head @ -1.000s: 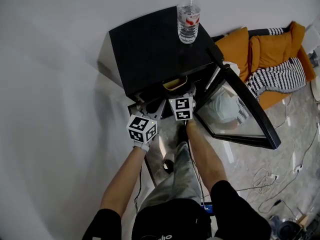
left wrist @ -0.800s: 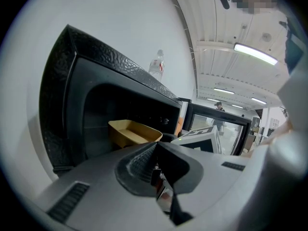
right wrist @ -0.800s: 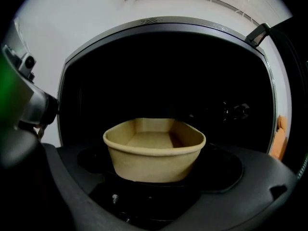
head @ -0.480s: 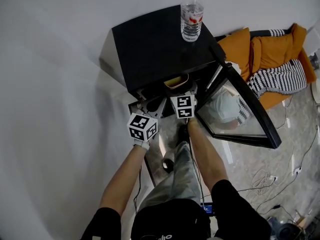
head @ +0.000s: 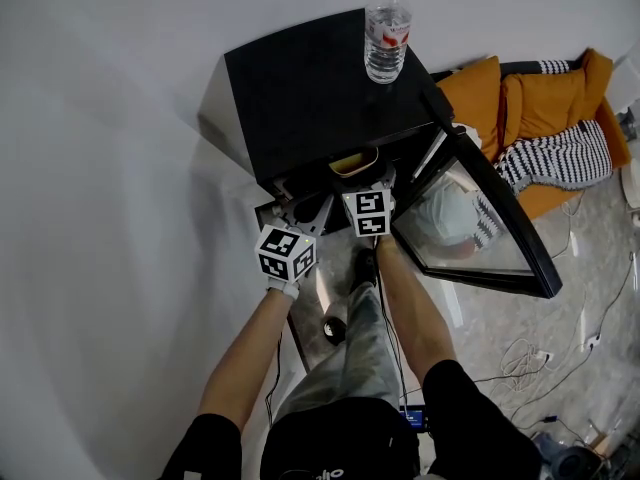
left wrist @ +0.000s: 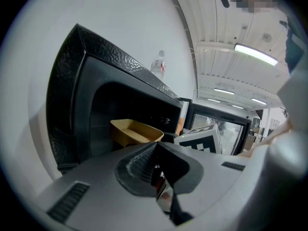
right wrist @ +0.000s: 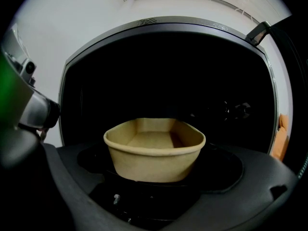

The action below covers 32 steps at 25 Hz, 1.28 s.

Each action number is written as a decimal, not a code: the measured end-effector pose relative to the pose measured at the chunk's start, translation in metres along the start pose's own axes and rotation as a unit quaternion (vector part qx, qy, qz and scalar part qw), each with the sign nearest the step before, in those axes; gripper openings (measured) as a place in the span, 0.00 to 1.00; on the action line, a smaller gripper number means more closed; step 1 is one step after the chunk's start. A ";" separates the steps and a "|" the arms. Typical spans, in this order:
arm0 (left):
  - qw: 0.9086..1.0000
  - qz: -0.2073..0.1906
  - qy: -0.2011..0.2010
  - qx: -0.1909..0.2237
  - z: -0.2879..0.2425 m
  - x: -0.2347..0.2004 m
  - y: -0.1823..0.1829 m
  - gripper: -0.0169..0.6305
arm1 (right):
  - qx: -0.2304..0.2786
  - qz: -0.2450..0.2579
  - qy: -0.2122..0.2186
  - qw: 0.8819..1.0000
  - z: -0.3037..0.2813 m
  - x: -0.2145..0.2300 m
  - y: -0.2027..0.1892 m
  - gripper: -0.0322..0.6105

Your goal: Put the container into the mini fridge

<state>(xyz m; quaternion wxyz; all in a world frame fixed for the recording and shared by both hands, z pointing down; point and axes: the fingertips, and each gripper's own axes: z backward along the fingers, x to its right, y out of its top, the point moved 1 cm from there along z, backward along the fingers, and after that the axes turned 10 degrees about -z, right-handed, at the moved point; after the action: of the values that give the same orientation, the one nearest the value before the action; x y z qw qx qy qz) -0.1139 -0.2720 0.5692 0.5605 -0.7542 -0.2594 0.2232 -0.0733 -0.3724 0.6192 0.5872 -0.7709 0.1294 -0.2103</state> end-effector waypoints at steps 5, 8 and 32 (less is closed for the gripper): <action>1.000 0.000 -0.001 0.002 0.000 -0.002 0.001 0.04 | -0.004 0.000 0.003 1.000 0.000 -0.002 -0.001 0.90; 1.000 0.000 -0.001 0.002 0.003 -0.003 0.002 0.04 | -0.003 -0.003 0.009 1.000 0.001 -0.004 0.000 0.92; 1.000 0.002 0.006 0.007 0.040 0.028 -0.004 0.04 | -0.003 -0.002 0.002 1.000 0.078 -0.012 0.000 0.93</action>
<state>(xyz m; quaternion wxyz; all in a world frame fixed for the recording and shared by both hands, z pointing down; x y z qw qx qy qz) -0.1176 -0.2240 0.5610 0.5667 -0.7520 -0.2535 0.2214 -0.0464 -0.3008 0.5996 0.5845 -0.7724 0.1294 -0.2124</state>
